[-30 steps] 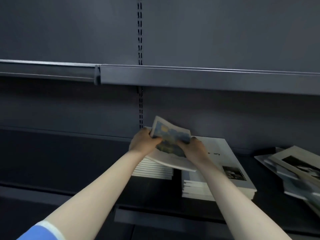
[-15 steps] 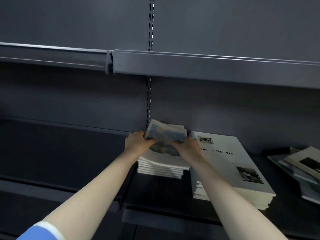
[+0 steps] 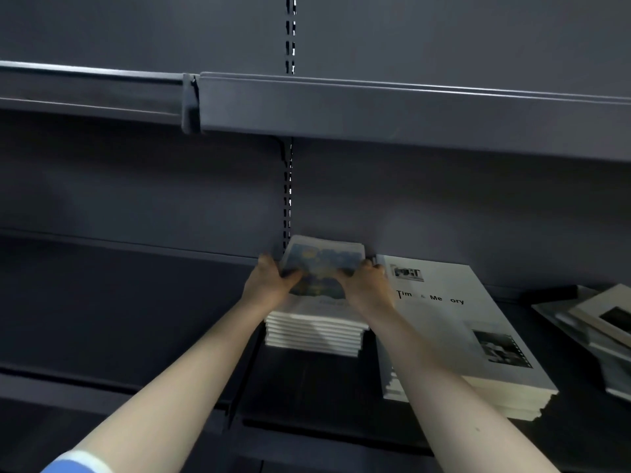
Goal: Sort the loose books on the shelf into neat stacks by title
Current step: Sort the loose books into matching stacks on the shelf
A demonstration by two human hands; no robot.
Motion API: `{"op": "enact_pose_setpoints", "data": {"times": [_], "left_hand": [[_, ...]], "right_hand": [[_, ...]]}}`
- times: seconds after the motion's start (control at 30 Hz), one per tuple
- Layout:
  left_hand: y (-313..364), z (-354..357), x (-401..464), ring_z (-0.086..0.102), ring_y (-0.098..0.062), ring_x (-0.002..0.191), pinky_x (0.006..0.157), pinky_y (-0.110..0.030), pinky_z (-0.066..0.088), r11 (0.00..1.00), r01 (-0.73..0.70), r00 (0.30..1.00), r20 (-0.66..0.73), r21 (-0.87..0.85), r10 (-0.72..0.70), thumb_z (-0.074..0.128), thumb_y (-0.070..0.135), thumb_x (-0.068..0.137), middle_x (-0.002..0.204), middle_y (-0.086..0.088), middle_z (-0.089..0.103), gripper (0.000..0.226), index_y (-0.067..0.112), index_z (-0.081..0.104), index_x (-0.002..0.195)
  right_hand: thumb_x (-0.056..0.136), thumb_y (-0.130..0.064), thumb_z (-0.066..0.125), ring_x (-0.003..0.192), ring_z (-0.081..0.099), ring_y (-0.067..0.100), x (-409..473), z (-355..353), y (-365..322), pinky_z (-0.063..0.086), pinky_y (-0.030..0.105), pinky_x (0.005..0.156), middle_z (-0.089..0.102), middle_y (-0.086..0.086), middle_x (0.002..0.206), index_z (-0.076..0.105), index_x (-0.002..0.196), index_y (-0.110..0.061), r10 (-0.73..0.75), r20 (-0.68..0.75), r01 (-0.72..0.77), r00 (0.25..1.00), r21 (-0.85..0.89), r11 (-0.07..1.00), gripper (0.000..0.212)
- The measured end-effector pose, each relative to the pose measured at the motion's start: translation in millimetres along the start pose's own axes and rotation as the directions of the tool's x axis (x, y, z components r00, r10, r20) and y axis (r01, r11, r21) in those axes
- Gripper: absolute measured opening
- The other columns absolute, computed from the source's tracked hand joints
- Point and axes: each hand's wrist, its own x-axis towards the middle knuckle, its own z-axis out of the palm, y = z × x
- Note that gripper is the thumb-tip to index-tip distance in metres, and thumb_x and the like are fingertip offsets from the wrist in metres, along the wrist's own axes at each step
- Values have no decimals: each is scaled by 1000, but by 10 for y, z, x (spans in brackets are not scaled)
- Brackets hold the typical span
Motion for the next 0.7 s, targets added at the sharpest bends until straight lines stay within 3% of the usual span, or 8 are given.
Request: {"op": "enact_pose_setpoints", "data": {"times": [0.2,0.7], "left_hand": [[-3,24,167,54,-30,114,91,-34,44,995,-17,992,123,95,5,45,33,98,127,-14,55,43,4,47,129],[37,96,366,50,-33,119,96,-38,42,991,-11,991,133,134,-7,36,31,101,133,-18,49,45,5,37,137]], "right_hand": [[96,-49,44,132,36,34,72,21,-33,38,40,100,31,19,147,26,146,1,3,-5,-3,1000,-20,1000,73],[97,-47,42,130,39,35,249,25,-74,40,40,97,35,19,143,28,144,0,24,-13,-24,1000,-16,1000,69]]}}
